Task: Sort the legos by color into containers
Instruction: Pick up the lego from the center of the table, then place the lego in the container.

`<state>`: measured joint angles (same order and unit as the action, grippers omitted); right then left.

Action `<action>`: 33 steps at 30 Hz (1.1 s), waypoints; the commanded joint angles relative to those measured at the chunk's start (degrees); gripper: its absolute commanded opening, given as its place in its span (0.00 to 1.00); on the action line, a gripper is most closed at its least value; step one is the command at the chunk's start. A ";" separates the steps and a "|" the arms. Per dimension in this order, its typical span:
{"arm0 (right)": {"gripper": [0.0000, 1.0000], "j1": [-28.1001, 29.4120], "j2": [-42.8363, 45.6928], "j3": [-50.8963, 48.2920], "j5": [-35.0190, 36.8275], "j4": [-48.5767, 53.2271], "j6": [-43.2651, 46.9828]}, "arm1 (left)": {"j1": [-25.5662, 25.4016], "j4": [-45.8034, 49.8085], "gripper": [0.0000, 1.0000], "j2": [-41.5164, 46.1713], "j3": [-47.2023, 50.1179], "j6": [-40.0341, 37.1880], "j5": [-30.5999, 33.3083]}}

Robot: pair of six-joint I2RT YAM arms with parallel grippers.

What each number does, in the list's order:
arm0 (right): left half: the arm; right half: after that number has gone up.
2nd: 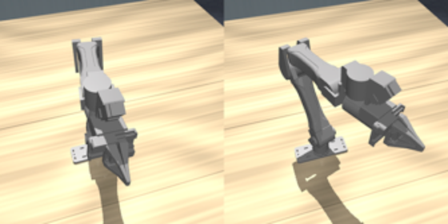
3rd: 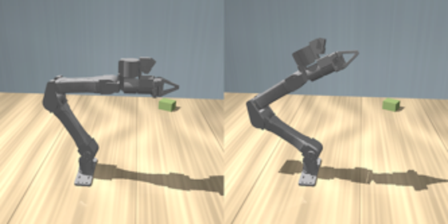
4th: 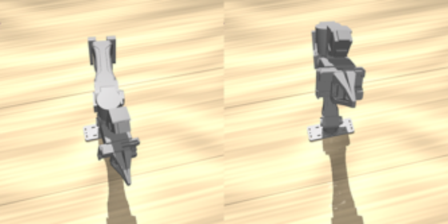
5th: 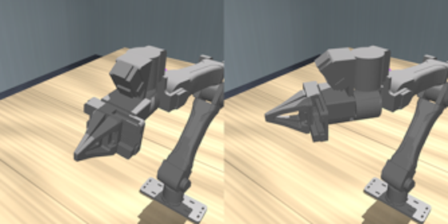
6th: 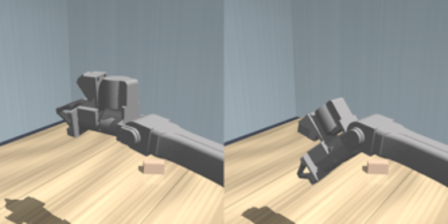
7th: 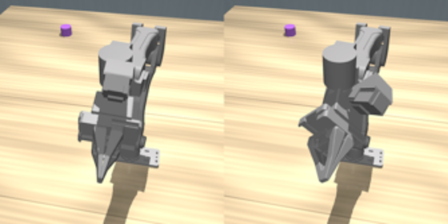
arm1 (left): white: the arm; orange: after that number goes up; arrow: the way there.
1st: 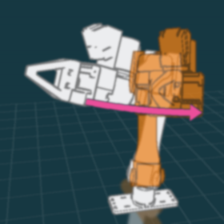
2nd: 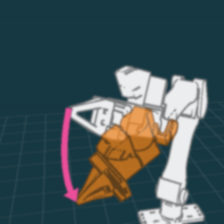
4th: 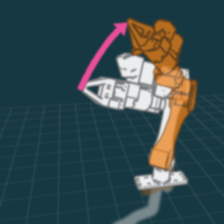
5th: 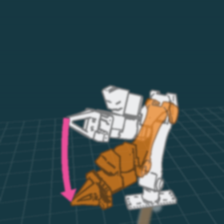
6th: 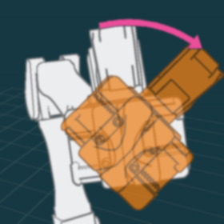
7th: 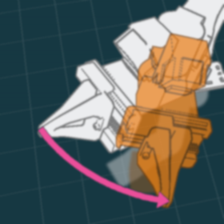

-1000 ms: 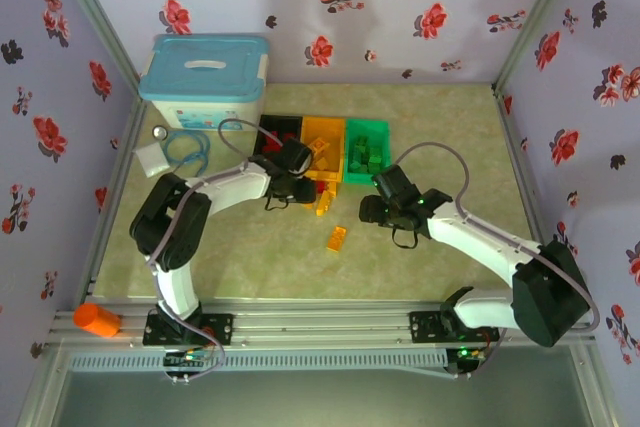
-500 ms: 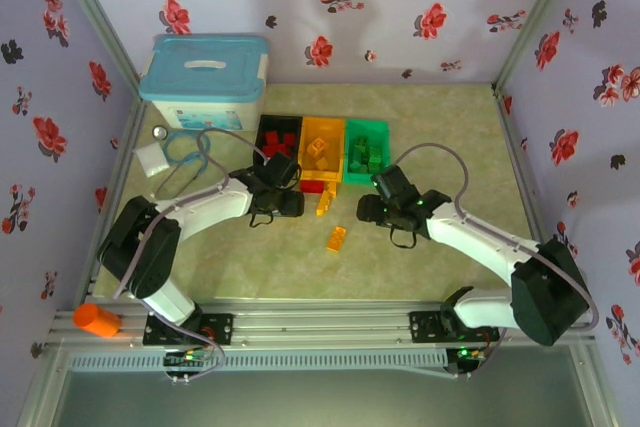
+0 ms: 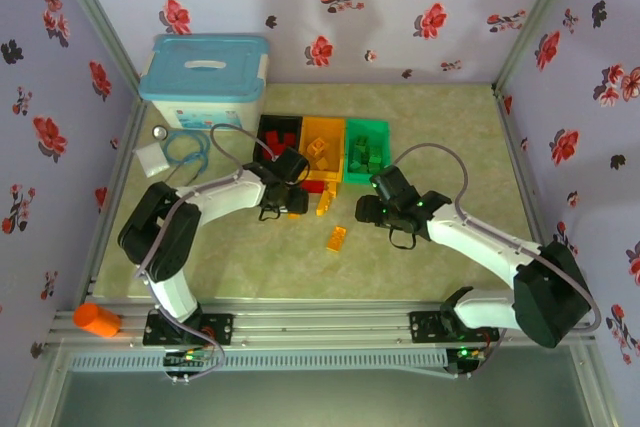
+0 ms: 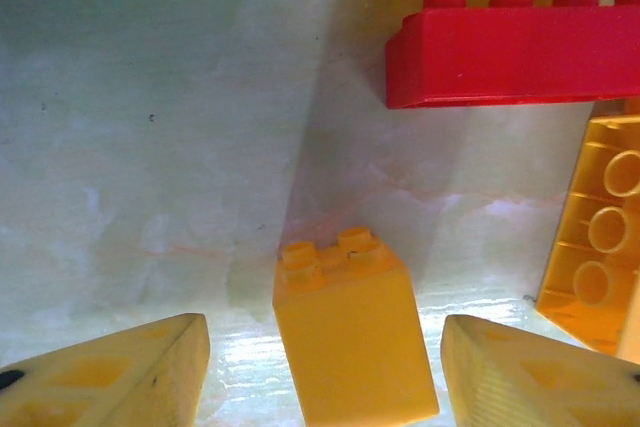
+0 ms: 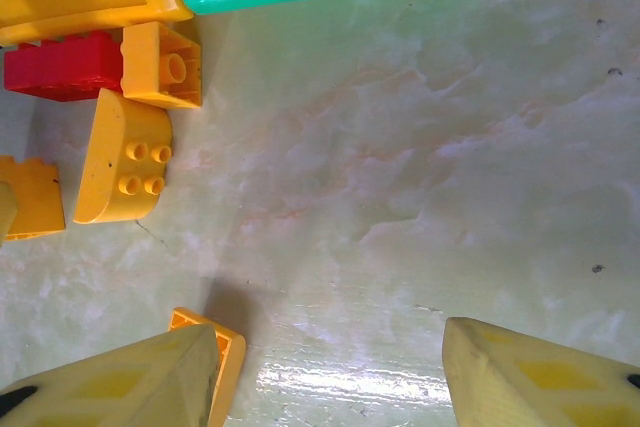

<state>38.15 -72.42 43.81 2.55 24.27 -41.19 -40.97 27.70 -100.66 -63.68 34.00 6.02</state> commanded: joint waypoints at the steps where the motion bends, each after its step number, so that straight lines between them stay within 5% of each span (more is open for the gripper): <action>1: 0.61 0.34 0.78 -0.39 0.63 0.18 -1.20 | 0.10 1.43 0.59 -1.82 -1.53 0.39 0.68; 11: 0.60 0.35 0.60 -1.67 0.44 -0.78 -1.48 | -0.42 2.93 0.35 -0.37 -3.81 -0.82 1.70; 19: 0.60 0.43 1.37 -2.77 0.11 -1.42 -2.38 | -0.19 4.10 0.34 -0.20 -11.91 -2.54 2.58; 33: 0.60 1.62 6.07 -7.14 0.44 -1.47 -4.59 | 2.63 9.91 0.34 -15.31 -36.81 -8.20 2.55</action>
<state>39.29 -68.12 37.87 2.52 23.40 -44.16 -39.00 34.24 -113.54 -97.49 28.03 7.53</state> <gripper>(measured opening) 0.596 0.337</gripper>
